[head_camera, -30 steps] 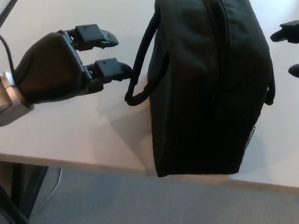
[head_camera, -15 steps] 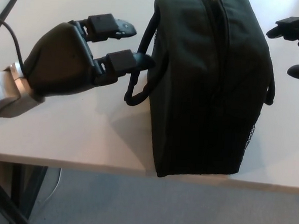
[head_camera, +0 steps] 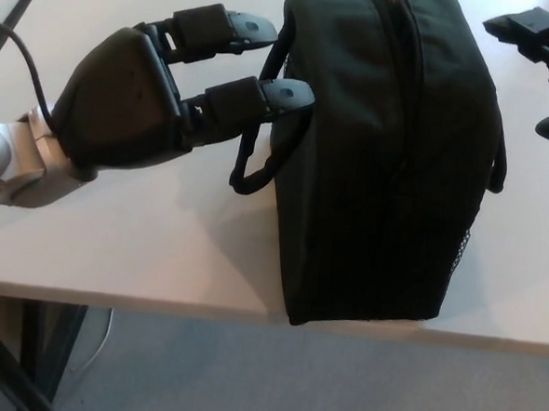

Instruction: A lunch bag is kept on the middle of the desk and the robot uses both its hands to grab the opening of the bag from the left and right and moves its hands away from each other to spread the bag open

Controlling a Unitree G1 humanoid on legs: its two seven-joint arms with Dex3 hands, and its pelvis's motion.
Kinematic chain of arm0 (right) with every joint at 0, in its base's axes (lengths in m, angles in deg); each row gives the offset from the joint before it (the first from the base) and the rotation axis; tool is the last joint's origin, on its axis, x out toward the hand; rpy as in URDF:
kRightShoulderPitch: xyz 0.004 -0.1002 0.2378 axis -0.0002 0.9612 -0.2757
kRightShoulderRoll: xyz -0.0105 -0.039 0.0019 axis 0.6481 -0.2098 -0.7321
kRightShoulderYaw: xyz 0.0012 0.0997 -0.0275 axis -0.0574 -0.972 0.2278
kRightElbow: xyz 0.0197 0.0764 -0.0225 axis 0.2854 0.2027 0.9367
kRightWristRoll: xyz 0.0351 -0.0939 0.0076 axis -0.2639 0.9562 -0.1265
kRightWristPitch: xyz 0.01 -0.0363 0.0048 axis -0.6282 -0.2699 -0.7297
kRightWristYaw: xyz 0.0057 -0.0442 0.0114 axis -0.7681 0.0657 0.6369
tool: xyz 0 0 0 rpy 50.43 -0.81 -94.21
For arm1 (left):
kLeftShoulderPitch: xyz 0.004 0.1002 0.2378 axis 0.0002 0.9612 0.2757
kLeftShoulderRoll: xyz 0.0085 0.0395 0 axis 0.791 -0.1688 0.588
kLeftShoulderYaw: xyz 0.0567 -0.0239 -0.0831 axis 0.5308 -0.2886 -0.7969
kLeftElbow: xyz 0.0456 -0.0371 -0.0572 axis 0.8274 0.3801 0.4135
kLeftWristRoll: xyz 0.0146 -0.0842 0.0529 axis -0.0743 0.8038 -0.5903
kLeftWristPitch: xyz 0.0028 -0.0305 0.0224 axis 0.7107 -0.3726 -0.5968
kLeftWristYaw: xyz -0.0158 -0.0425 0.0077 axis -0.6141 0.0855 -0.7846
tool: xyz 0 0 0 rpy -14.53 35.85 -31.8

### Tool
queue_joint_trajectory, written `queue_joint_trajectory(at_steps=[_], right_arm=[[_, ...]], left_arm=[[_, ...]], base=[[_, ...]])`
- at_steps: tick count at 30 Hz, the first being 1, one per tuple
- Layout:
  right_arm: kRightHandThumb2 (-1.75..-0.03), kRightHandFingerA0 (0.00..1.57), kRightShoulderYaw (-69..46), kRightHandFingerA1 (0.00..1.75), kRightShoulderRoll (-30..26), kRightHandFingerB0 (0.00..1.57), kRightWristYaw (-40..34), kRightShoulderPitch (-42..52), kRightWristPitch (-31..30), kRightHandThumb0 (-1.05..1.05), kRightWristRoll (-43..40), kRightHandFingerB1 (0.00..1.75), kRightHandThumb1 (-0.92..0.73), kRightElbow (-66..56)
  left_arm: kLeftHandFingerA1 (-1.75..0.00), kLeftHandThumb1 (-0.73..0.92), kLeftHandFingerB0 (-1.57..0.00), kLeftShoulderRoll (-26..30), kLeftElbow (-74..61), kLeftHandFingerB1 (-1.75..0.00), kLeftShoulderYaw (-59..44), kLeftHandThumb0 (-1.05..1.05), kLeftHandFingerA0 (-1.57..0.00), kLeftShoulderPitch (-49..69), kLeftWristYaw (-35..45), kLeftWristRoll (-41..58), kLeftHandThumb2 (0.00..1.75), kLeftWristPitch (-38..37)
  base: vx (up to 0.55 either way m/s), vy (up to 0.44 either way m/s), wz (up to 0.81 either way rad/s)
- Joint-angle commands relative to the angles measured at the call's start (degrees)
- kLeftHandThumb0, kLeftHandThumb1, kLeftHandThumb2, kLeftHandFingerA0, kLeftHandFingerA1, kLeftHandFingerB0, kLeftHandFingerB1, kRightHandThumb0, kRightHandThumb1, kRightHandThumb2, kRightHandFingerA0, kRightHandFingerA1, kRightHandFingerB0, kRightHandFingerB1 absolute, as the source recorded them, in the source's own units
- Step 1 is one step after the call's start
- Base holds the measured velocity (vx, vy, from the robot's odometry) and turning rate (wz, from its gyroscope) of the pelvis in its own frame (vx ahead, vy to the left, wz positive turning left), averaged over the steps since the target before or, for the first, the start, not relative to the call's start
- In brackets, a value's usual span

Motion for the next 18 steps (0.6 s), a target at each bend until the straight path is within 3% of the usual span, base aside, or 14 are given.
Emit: queue_joint_trajectory(at_steps=[1,6,8,11,13,14,15,18], right_arm=[[-0.57,0.33,-0.3,0.39,-1.3,0.15,-3.0,1.3,1.3,-0.34,1.7,0.31,-0.38,-1.2],[-0.58,0.25,2.2,0.39,-4.8,0.09,-11.8,-0.9,12.0,-0.38,4.8,0.3,-0.37,3.5],[-0.6,0.22,4.8,0.38,-6.8,0.09,-19.1,-3.1,16.5,-0.43,9.0,0.29,-0.37,7.3],[-0.61,0.21,6.4,0.39,-7.1,0.09,-22.7,-4.7,18.1,-0.43,10.4,0.26,-0.35,10.2],[-0.54,0.23,7.9,0.32,-8.4,0.04,-25.0,-5.7,18.5,-0.38,12.8,0.24,-0.43,10.7],[-0.64,0.2,8.3,0.41,-8.5,0.07,-26.3,-6.0,18.8,-0.44,13.3,0.22,-0.35,11.4],[-0.85,0.0,9.1,0.47,-8.9,0.01,-27.9,-6.5,19.1,-0.25,14.3,0.51,-0.31,12.2],[-0.85,0.0,9.6,0.47,-9.8,0.01,-26.4,-7.3,19.2,-0.25,14.3,0.5,-0.32,12.2]], left_arm=[[-0.38,0.6,-0.38,-0.2,-1.0,-0.33,-1.2,-0.1,-0.45,-1.1,-1.9,-0.6,0.58,0.6],[-0.39,0.58,-0.35,0.1,-1.8,-0.32,-1.6,-0.06,-0.45,-1.6,-2.0,-1.0,0.58,0.6],[-0.38,0.63,-0.35,0.5,-1.6,-0.32,-0.9,-0.04,-0.43,-2.2,-2.8,-2.4,0.59,1.1],[-0.38,0.63,-0.35,0.9,-1.6,-0.32,-0.8,-0.06,-0.43,-2.4,-2.2,-2.4,0.59,0.9],[-0.38,0.63,-0.34,0.9,-1.7,-0.32,-0.9,-0.06,-0.44,-2.2,-1.5,-2.4,0.59,1.1],[-0.38,0.62,-0.34,0.9,-1.7,-0.32,-0.8,-0.06,-0.44,-2.2,-1.5,-2.5,0.59,1.3],[-0.37,0.61,-0.37,0.8,-1.6,-0.33,-0.6,-0.08,-0.43,-2.3,-1.5,-2.8,0.6,1.5],[-0.38,0.6,-0.38,0.9,-1.6,-0.35,-0.5,-0.14,-0.41,-2.4,-1.3,-2.8,0.61,1.0]], base=[[0.0,0.0,0.0],[0.0,0.0,0.0],[0.0,0.0,0.0],[0.0,0.0,0.0],[0.0,0.0,0.0],[0.0,0.0,0.0],[0.0,0.0,0.0],[0.0,0.0,0.0]])
